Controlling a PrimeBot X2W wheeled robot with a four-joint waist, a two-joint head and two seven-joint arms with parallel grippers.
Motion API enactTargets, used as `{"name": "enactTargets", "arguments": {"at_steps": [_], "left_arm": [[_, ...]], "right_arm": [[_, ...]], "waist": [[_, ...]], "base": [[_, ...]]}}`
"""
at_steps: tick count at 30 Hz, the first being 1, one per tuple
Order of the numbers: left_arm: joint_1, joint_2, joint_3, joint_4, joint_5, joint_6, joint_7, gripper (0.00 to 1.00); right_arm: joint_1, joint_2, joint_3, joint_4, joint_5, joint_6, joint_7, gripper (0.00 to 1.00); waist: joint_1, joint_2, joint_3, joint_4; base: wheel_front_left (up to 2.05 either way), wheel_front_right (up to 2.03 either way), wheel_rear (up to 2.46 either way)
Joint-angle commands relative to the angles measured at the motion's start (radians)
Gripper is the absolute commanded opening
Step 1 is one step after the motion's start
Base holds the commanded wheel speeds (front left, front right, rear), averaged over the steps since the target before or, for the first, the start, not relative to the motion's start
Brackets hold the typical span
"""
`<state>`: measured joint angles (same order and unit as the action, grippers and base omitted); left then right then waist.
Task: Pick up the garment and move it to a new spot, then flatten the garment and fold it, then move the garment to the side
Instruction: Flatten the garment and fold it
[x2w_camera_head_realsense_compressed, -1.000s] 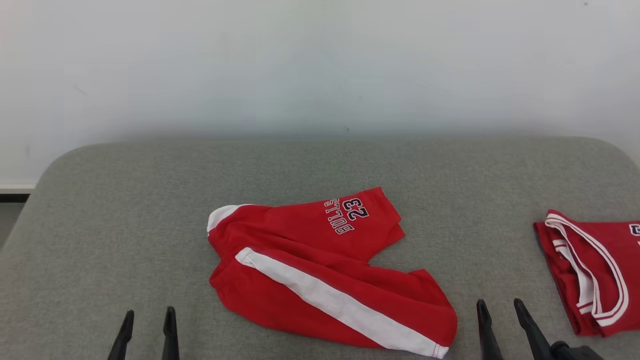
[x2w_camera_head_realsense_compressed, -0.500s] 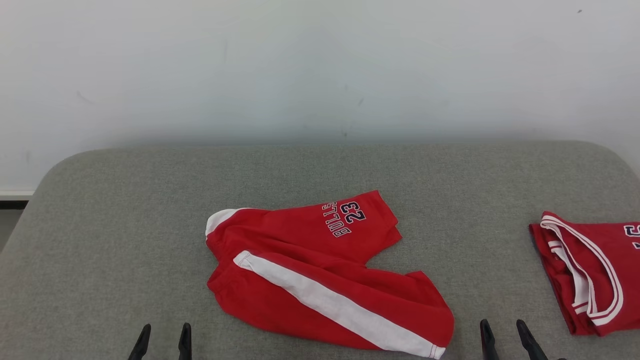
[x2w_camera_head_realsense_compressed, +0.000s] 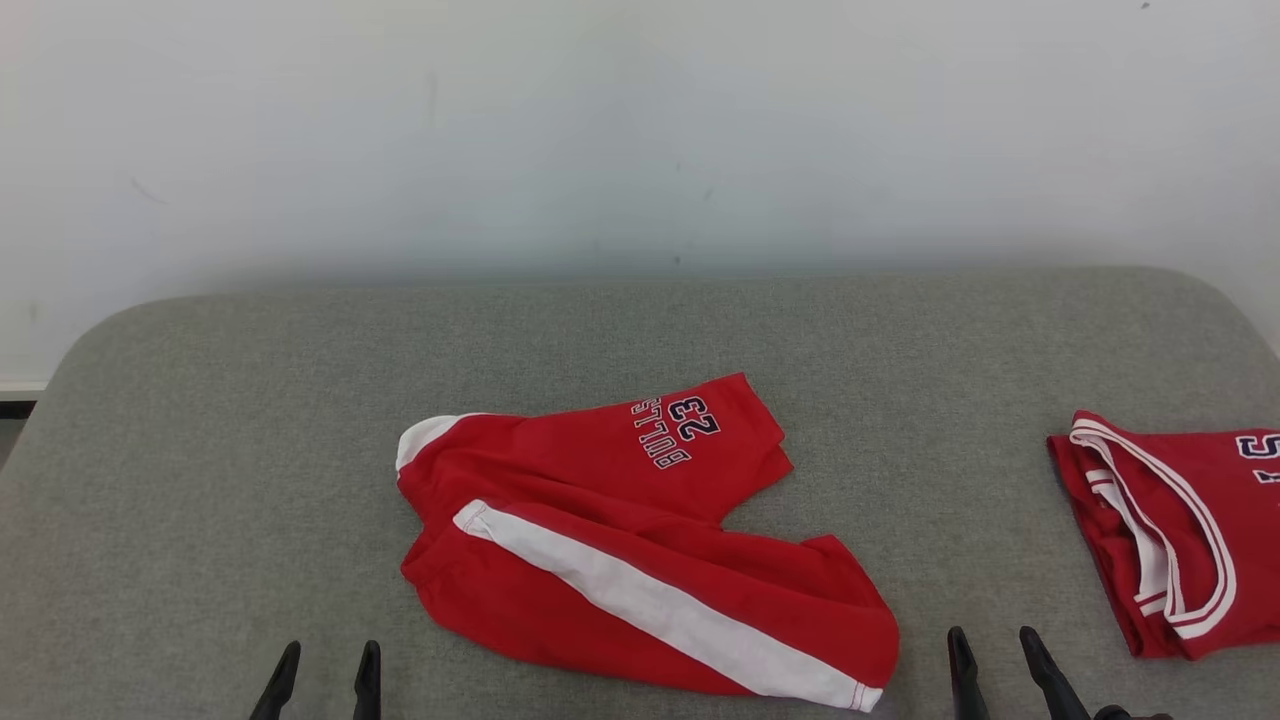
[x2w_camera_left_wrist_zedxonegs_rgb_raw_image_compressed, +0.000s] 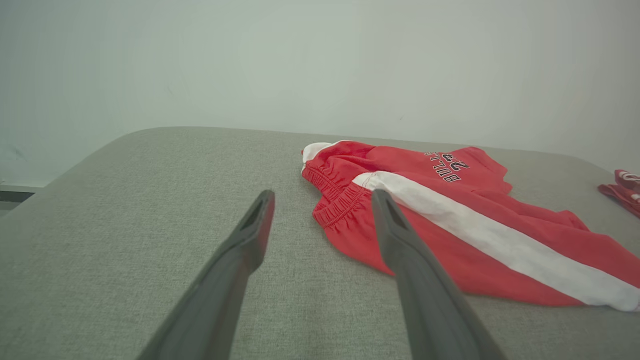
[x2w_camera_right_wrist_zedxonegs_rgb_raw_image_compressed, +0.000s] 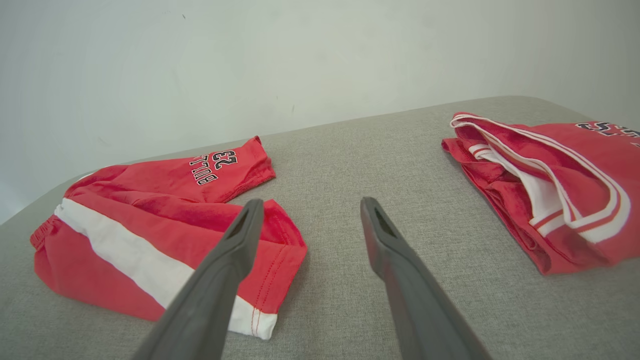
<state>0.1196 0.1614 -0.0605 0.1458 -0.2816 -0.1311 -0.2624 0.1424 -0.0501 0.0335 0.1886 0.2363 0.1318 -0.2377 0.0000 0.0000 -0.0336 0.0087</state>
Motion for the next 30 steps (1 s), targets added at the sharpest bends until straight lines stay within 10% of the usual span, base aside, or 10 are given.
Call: {"name": "enactTargets", "arguments": {"at_steps": [1,30], "left_arm": [[-0.015,0.005,-0.005,0.000,0.000,0.001,-0.003,1.00],[-0.588,0.211,-0.430,0.499,-0.190,0.002,0.125,1.00]], "right_arm": [[-0.010,0.000,0.003,0.003,0.002,-0.002,-0.003,1.00],[-0.091,0.000,0.141,0.033,0.006,-0.002,-0.007,1.00]], "waist": [[0.0000,0.0000,0.002,-0.002],[0.0000,0.0000,0.137,-0.119]], "base": [[0.00,0.00,0.00],[0.00,0.00,0.00]]}}
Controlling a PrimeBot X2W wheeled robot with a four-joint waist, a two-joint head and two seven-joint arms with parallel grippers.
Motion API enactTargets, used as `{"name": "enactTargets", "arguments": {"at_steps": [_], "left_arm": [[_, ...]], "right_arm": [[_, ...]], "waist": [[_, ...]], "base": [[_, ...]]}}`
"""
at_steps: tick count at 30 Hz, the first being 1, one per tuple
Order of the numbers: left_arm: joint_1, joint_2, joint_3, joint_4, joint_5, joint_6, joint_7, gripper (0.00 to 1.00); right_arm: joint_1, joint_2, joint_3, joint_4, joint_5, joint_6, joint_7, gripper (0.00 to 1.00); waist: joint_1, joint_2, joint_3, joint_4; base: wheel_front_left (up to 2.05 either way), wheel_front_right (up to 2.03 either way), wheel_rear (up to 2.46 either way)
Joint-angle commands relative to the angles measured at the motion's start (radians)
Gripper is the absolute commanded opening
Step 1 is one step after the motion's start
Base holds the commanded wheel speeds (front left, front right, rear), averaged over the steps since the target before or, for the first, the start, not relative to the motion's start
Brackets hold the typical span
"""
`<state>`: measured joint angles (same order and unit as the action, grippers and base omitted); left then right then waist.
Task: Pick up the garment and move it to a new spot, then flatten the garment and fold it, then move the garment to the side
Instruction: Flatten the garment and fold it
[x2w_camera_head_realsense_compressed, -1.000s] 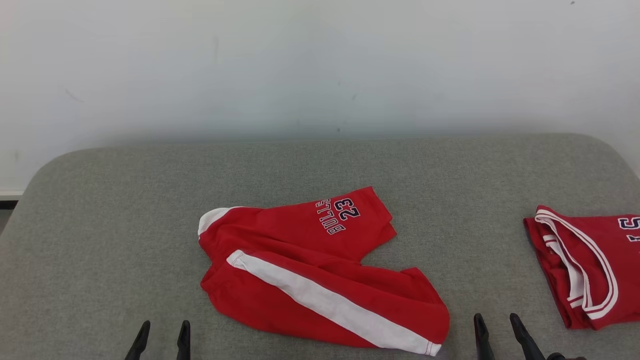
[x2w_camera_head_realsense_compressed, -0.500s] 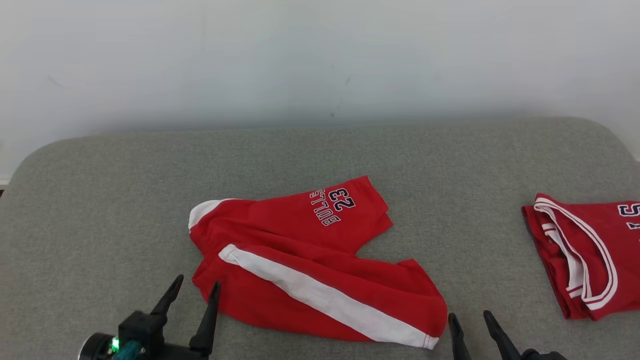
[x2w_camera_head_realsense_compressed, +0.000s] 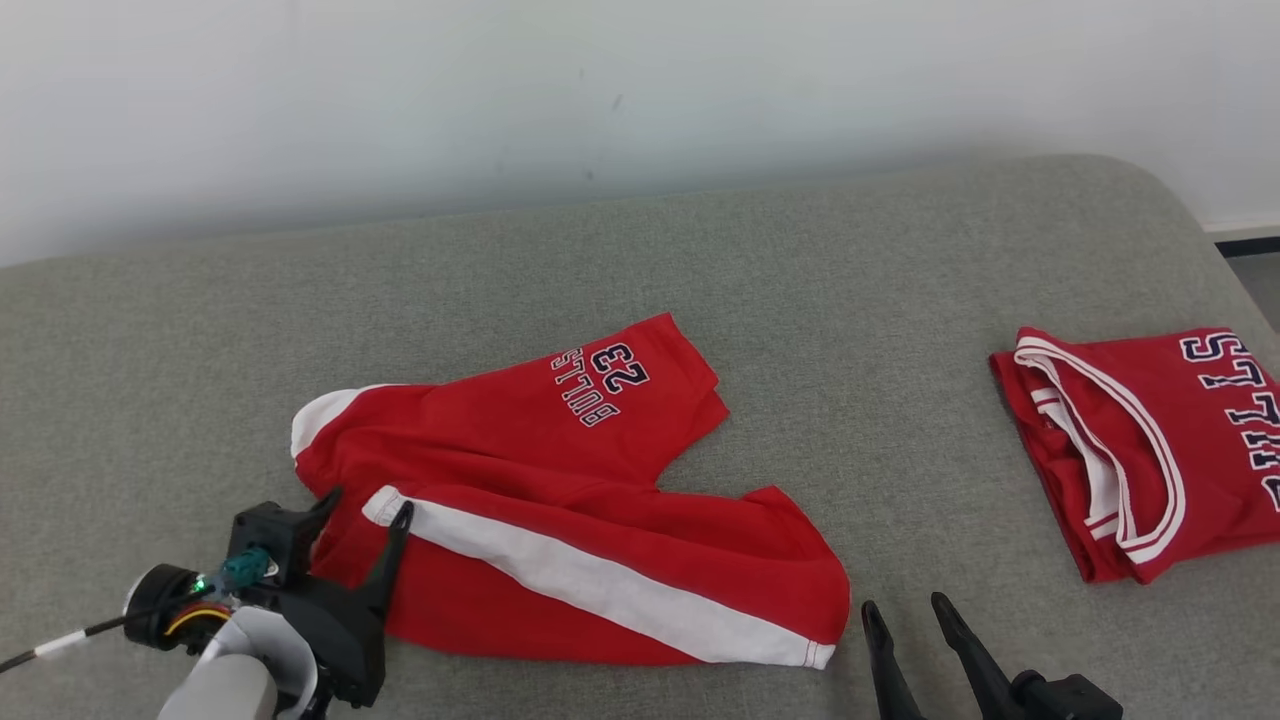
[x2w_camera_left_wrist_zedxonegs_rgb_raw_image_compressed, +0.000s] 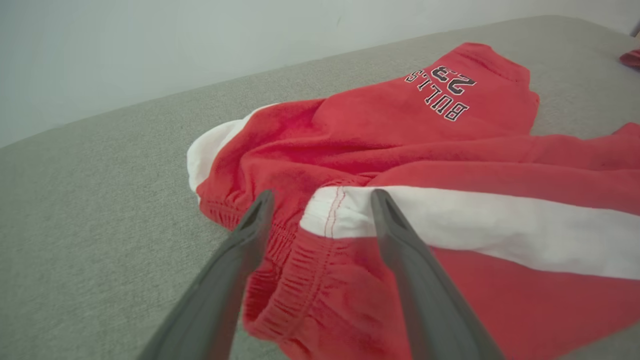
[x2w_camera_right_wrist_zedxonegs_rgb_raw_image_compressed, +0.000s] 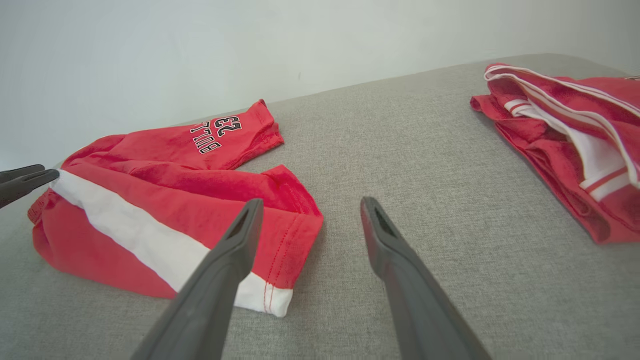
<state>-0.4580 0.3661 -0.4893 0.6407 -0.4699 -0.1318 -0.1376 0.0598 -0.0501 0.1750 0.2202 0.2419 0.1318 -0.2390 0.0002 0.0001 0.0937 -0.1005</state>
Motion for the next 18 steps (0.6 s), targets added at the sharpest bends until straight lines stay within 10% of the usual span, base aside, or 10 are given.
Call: {"name": "enactTargets", "arguments": {"at_steps": [1,18], "left_arm": [[-0.017,0.011,-0.006,0.016,-0.011,0.002,0.005,1.00],[-0.104,0.043,-0.124,0.095,-0.124,0.002,0.055,1.00]], "right_arm": [[-0.010,0.000,-0.003,0.002,-0.002,-0.002,-0.007,1.00],[-0.035,0.000,-0.004,-0.002,-0.005,-0.002,-0.013,1.00]], "waist": [[-0.0002,-0.0001,0.011,-0.011],[-0.0002,-0.0001,0.036,-0.023]], "base": [[0.00,0.00,0.00],[0.00,0.00,0.00]]}}
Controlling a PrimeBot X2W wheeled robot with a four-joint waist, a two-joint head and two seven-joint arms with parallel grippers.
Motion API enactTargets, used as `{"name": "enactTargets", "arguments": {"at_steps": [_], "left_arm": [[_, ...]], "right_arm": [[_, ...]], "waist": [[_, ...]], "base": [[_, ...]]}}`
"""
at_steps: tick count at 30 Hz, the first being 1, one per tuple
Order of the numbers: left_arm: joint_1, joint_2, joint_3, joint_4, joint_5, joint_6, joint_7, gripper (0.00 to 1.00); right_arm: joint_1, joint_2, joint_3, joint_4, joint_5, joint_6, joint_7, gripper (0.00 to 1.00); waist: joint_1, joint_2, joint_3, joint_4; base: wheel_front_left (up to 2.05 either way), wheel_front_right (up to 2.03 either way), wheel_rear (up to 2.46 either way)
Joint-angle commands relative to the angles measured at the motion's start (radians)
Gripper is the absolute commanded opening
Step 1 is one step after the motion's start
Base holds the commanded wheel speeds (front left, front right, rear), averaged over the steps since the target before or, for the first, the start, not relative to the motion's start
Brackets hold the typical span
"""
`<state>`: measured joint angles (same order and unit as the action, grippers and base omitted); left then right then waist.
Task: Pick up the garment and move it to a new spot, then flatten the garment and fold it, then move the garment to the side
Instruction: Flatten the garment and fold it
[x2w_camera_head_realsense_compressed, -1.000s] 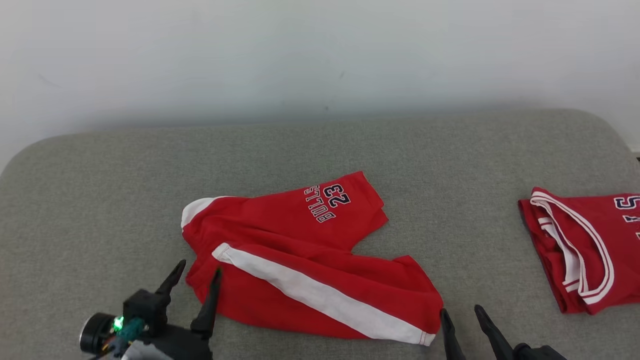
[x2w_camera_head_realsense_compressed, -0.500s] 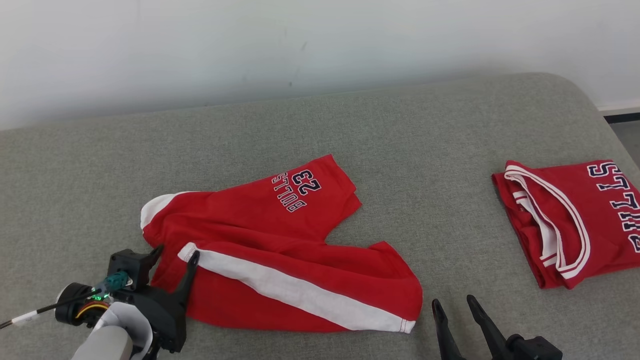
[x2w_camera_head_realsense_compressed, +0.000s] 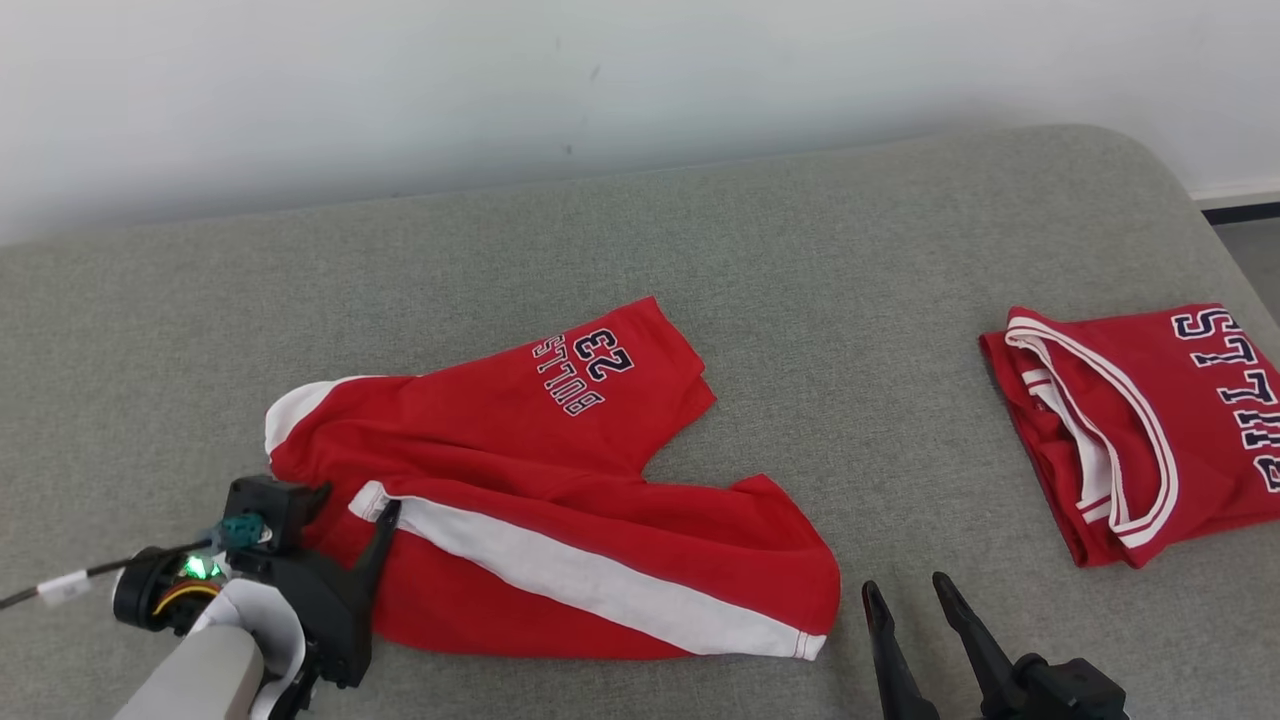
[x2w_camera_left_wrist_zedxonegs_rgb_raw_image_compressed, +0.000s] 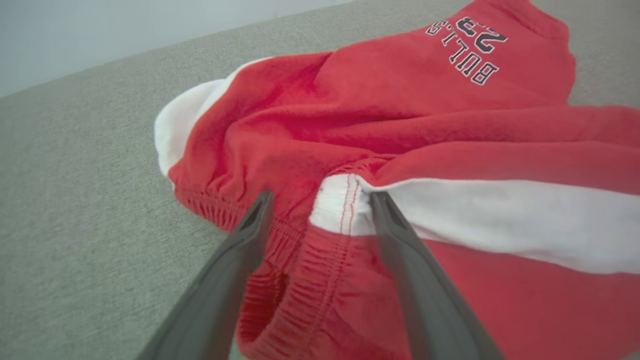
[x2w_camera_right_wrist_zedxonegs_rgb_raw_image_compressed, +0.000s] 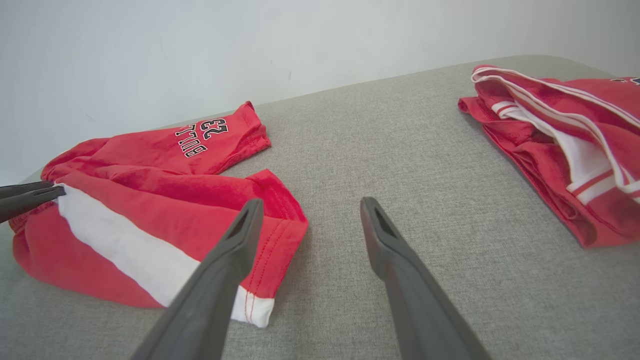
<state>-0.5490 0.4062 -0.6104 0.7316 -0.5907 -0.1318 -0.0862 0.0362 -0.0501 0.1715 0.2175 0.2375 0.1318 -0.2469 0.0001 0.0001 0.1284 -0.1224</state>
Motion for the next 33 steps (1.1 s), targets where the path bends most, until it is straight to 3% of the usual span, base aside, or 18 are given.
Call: {"name": "enactTargets", "arguments": {"at_steps": [1,3,5,6,8,12,14,16,24,33], "left_arm": [[-0.018,0.003,-0.012,0.012,-0.009,0.002,0.011,1.00],[-0.031,0.005,-0.027,0.022,-0.023,0.002,0.030,1.00],[-0.046,0.010,-0.043,0.026,-0.035,0.002,0.041,0.80],[-0.051,0.012,-0.050,0.029,-0.045,0.002,0.048,0.53],[-0.055,0.015,-0.063,0.032,-0.058,0.002,0.060,0.47],[-0.066,0.022,-0.084,0.025,-0.073,0.002,0.053,0.45],[-0.065,0.023,-0.094,0.023,-0.083,0.002,0.056,0.32],[-0.063,0.026,-0.102,0.025,-0.092,0.002,0.057,0.00],[-0.035,0.024,-0.081,-0.001,-0.196,0.002,0.028,0.00],[-0.036,0.082,-0.083,-0.047,-0.263,0.002,0.050,0.00]], "right_arm": [[-0.012,0.000,0.000,0.001,0.000,-0.002,-0.005,1.00],[-0.013,0.000,-0.001,0.001,0.001,-0.002,-0.007,1.00],[-0.012,0.000,-0.004,0.001,0.002,-0.002,-0.008,1.00],[-0.012,0.000,-0.005,0.001,0.003,-0.002,-0.009,1.00],[-0.014,0.000,-0.006,0.002,0.004,-0.002,-0.010,1.00],[-0.012,0.000,-0.011,0.003,0.006,-0.002,-0.010,1.00],[-0.010,0.000,-0.014,0.004,0.006,-0.002,-0.011,1.00],[-0.011,0.000,-0.013,0.005,0.007,-0.002,-0.010,1.00],[-0.017,0.000,0.008,-0.012,-0.016,-0.002,-0.002,1.00],[0.013,0.000,0.069,-0.041,-0.009,-0.002,0.112,1.00]], "waist": [[-0.0001,-0.0001,0.003,-0.002],[-0.0001,-0.0001,0.005,-0.005],[-0.0001,-0.0001,0.006,-0.007],[-0.0001,-0.0001,0.007,-0.008],[-0.0001,-0.0001,0.007,-0.009],[-0.0001,-0.0001,0.005,-0.006],[-0.0001,-0.0001,0.004,-0.004],[-0.0001,-0.0001,0.002,-0.001],[-0.0001,-0.0001,0.006,0.006],[-0.0001,-0.0001,0.026,-0.004]], "base": [[0.00,0.00,0.00],[0.00,0.00,0.00],[0.00,0.00,0.00],[0.00,0.00,0.00],[0.00,0.00,0.00],[0.00,0.00,0.00],[0.00,0.00,0.00],[0.00,0.00,0.00],[0.00,0.00,0.00],[0.00,0.00,0.00]]}}
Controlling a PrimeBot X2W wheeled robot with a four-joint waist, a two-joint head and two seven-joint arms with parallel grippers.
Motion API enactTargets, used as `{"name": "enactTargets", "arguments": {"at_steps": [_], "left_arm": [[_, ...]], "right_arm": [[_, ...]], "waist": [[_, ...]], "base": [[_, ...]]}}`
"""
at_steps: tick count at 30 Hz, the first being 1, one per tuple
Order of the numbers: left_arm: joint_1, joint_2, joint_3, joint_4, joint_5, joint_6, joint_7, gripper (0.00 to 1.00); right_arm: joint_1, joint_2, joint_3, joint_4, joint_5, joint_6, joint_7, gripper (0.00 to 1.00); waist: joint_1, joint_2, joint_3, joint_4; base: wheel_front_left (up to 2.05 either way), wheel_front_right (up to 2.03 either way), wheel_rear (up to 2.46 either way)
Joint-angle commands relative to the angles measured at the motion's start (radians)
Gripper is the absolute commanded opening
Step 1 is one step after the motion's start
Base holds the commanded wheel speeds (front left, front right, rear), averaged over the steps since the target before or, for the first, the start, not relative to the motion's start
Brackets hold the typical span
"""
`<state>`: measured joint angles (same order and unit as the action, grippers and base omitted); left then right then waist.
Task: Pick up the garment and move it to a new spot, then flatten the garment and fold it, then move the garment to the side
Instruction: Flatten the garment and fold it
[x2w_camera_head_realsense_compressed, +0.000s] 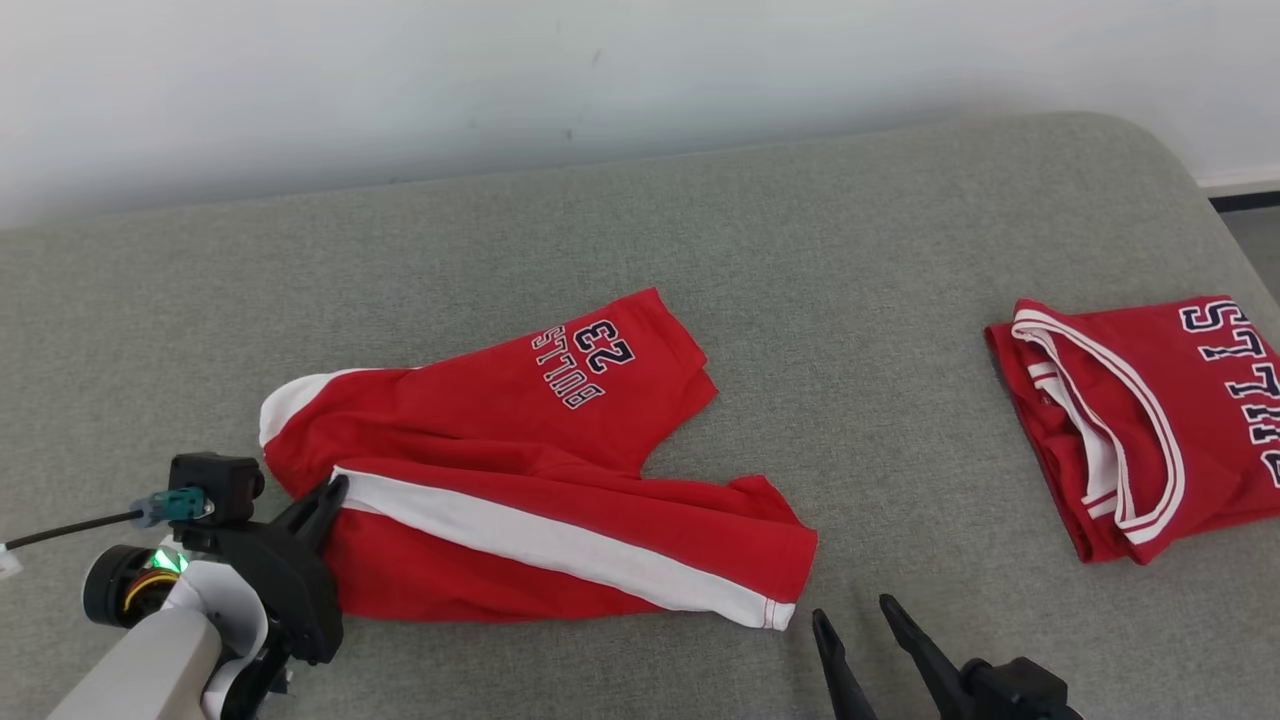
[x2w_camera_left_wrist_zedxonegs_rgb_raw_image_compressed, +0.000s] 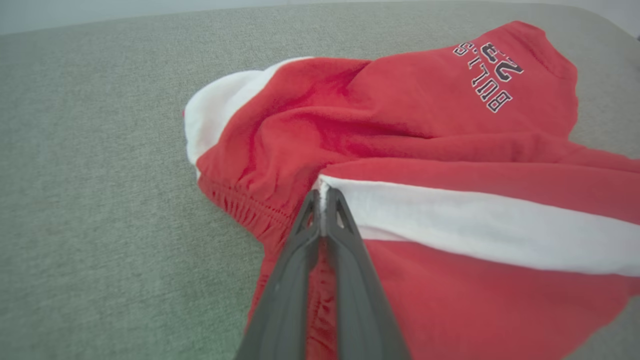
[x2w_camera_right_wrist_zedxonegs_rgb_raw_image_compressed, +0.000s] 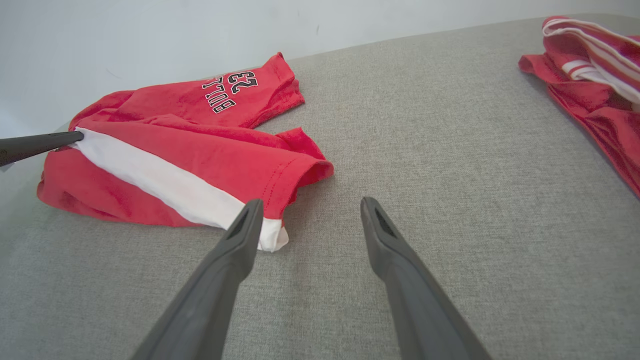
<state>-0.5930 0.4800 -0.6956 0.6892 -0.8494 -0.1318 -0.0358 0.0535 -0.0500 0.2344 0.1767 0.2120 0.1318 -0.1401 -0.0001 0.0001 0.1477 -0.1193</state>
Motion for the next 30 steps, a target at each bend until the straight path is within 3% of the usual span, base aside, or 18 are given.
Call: {"name": "enactTargets", "arguments": {"at_steps": [1,20,27,29,30], "left_arm": [[0.007,0.013,0.002,-0.008,-0.006,0.002,0.001,0.00],[-0.030,0.016,-0.009,-0.036,-0.006,0.007,0.004,0.00],[-0.026,0.020,-0.009,-0.035,-0.012,0.007,-0.004,0.00],[-0.023,0.020,-0.010,-0.034,-0.014,0.007,-0.007,0.00],[-0.020,0.019,-0.010,-0.034,-0.015,0.008,-0.008,0.00]], "right_arm": [[-0.013,0.000,0.012,0.006,0.024,-0.002,0.012,1.00],[-0.199,-0.001,0.174,0.249,0.114,-0.002,0.067,1.00],[-0.200,-0.001,0.184,0.262,0.116,-0.002,0.051,0.93],[-0.208,-0.001,0.186,0.269,0.124,-0.002,0.050,0.69],[-0.211,-0.001,0.188,0.272,0.127,-0.002,0.049,0.40]], "waist": [[0.0001,-0.0001,0.010,-0.010],[0.0001,-0.0001,0.041,0.002],[0.0001,-0.0001,0.039,-0.005],[0.0001,-0.0001,0.038,-0.007],[0.0001,-0.0001,0.036,-0.007]], "base": [[0.00,0.00,0.00],[0.00,0.00,0.00],[0.00,0.00,0.00],[0.00,0.00,0.00],[0.00,0.00,0.00]]}}
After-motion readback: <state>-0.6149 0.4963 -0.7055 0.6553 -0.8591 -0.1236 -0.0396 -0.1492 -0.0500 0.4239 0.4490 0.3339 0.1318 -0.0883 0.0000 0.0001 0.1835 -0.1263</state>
